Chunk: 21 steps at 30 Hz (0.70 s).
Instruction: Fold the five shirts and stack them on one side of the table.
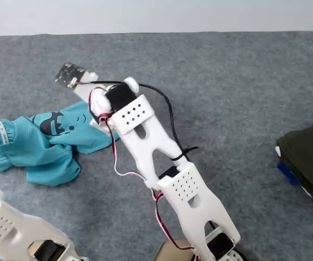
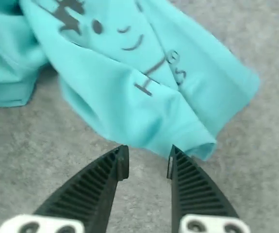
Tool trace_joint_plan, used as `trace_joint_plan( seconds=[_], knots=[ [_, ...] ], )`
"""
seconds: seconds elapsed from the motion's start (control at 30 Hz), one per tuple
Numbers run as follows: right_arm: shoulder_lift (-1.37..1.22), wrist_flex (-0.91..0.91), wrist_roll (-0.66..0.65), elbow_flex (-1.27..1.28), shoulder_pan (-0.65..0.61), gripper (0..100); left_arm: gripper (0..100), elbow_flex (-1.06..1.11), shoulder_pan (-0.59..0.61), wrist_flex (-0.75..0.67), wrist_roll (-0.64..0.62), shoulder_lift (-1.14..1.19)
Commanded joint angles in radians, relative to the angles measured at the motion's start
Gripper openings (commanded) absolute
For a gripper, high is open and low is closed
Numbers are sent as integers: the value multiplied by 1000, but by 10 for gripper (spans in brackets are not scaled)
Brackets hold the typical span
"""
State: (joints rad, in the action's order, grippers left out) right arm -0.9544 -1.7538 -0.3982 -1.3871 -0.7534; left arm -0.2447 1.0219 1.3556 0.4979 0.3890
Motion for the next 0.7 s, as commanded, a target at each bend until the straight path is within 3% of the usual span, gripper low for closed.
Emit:
trace_joint_plan(
  seconds=[0.0, 0.13, 0.27, 0.67],
  knots=[
    [85, -44, -9, 66, -21, 147, 40, -2, -8, -9, -9, -60],
    [81, -41, -11, 186, -38, 149, 40, -2, -6, -11, -9, -60],
    [39, -5, -11, 242, -25, 220, 40, 8, -6, -9, -9, -60],
    [-193, 194, -71, 155, 44, 224, 40, 45, -14, -15, -9, -63]
  ],
)
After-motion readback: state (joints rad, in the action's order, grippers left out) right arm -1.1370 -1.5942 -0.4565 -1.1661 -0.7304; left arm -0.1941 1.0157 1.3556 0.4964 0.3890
